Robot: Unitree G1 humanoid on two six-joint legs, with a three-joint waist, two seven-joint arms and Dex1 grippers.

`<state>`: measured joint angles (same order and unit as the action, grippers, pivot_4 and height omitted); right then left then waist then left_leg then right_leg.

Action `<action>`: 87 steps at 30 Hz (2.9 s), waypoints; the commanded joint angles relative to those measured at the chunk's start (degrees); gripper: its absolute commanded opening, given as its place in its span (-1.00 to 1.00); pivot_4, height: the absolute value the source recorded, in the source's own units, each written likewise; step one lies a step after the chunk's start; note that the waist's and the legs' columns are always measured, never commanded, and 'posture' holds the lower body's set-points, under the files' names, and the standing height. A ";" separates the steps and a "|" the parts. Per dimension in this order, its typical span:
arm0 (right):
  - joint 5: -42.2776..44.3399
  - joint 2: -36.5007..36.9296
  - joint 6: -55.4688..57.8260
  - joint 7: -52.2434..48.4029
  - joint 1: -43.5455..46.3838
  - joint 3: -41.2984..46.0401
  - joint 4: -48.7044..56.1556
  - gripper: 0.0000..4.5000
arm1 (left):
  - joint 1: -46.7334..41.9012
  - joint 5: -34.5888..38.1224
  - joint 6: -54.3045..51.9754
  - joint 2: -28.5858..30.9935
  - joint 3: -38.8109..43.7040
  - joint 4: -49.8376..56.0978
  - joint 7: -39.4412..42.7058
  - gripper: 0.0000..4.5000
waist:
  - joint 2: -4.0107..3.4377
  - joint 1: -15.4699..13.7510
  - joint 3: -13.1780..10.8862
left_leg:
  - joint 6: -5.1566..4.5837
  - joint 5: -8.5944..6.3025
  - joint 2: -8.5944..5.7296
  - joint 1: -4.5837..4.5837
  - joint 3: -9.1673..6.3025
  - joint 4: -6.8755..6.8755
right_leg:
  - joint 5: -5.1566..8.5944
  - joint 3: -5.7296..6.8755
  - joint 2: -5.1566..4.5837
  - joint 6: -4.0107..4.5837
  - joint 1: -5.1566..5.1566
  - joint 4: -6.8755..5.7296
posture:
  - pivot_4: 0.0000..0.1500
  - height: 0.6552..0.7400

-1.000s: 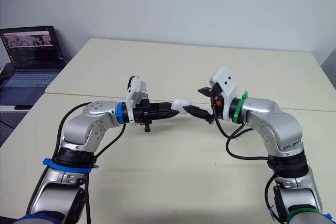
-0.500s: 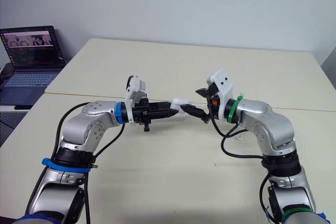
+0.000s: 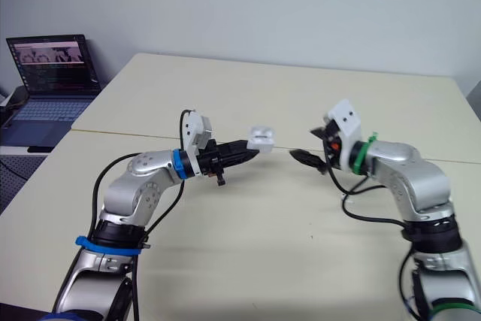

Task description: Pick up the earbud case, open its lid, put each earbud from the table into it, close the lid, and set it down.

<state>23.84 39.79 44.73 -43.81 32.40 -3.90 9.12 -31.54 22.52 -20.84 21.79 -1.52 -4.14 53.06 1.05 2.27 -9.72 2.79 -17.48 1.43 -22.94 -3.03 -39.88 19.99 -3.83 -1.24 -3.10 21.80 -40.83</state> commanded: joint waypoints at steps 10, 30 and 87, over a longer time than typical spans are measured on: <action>-11.08 10.54 -14.86 -15.50 -4.24 -6.88 -10.05 0.97 | 8.84 -2.10 3.06 -7.29 0.90 13.51 -15.85 -0.67 | 0.04 -0.34 -0.03 | 0.00 0.02 0.11 0.06 0.05 -0.02 | 0.00 -0.05 0.07 0.00 -0.04 -0.02 | 1.00 1.00; -14.42 14.14 -15.27 -15.98 -10.66 -5.04 -7.79 0.40 | 10.29 -1.24 1.30 -6.54 1.09 16.67 -18.71 -0.67 | 0.06 -0.57 -0.04 | 0.00 0.03 0.06 0.23 -0.03 -0.04 | 0.00 -0.02 0.07 0.00 -0.39 0.12 | 1.00 1.00; -24.69 31.99 -25.72 -32.41 -15.99 -2.41 -25.51 0.06 | 15.44 -1.61 2.20 -9.57 -1.03 19.73 -22.02 -0.67 | -0.11 -0.76 -0.14 | 0.01 0.04 0.05 0.40 0.00 -0.03 | -0.05 -0.06 0.03 -0.09 -0.72 0.46 | 1.00 1.00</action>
<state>-2.12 71.87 15.61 -75.55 16.43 -7.75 -17.56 -15.66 20.26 -19.46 12.17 -2.51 13.43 30.87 0.94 1.51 -9.86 2.80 -17.44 1.48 -22.54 -3.03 -39.91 19.94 -3.89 -1.21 -3.18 21.07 -40.37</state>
